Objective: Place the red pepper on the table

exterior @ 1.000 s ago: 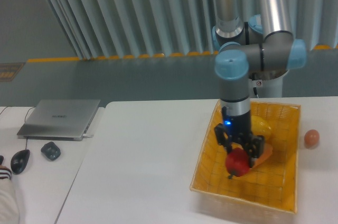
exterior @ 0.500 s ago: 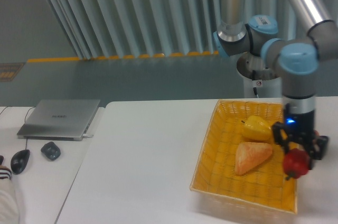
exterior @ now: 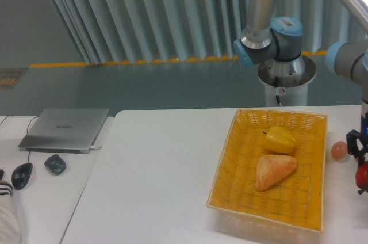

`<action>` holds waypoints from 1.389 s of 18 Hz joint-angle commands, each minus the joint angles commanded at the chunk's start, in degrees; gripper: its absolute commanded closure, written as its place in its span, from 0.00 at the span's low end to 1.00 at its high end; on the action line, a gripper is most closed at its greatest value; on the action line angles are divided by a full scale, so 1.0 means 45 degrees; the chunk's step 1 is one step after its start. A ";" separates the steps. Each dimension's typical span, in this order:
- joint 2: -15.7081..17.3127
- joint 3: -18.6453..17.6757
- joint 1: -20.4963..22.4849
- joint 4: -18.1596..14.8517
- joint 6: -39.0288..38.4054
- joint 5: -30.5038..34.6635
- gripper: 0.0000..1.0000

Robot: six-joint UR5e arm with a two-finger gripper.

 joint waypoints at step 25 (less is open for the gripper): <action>-0.0958 0.0116 0.0000 0.0430 0.1133 0.0703 0.07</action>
